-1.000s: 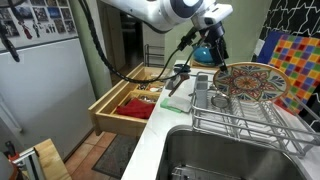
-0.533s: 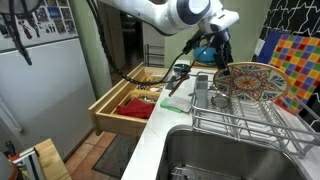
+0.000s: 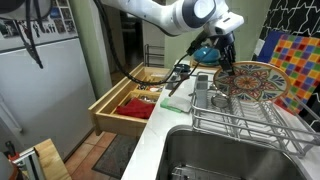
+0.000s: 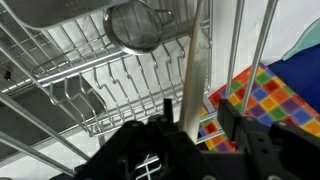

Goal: Pick up the plate, turn it around, then place it back on the plate rack

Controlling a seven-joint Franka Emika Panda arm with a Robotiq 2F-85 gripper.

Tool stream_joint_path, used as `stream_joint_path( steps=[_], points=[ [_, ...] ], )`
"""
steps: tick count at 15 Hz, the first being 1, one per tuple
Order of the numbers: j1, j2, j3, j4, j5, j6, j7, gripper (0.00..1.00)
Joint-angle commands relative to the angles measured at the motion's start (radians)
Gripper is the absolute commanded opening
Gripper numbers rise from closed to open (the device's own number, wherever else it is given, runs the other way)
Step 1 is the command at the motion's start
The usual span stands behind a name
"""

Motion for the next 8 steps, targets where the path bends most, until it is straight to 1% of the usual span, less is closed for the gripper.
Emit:
stream_joint_path(
  steps=[1, 2, 4, 7, 8],
  points=[
    [0.000, 0.033, -0.008, 0.042, 0.034, 0.009, 0.002, 0.40],
    [-0.001, 0.035, -0.007, 0.046, 0.039, 0.008, 0.000, 0.44],
    [0.000, 0.041, -0.009, 0.058, 0.041, 0.012, 0.006, 0.40],
    [0.000, 0.049, -0.010, 0.072, 0.044, 0.020, 0.011, 0.41],
    [0.000, 0.050, -0.010, 0.076, 0.046, 0.024, 0.013, 0.38]
  ],
)
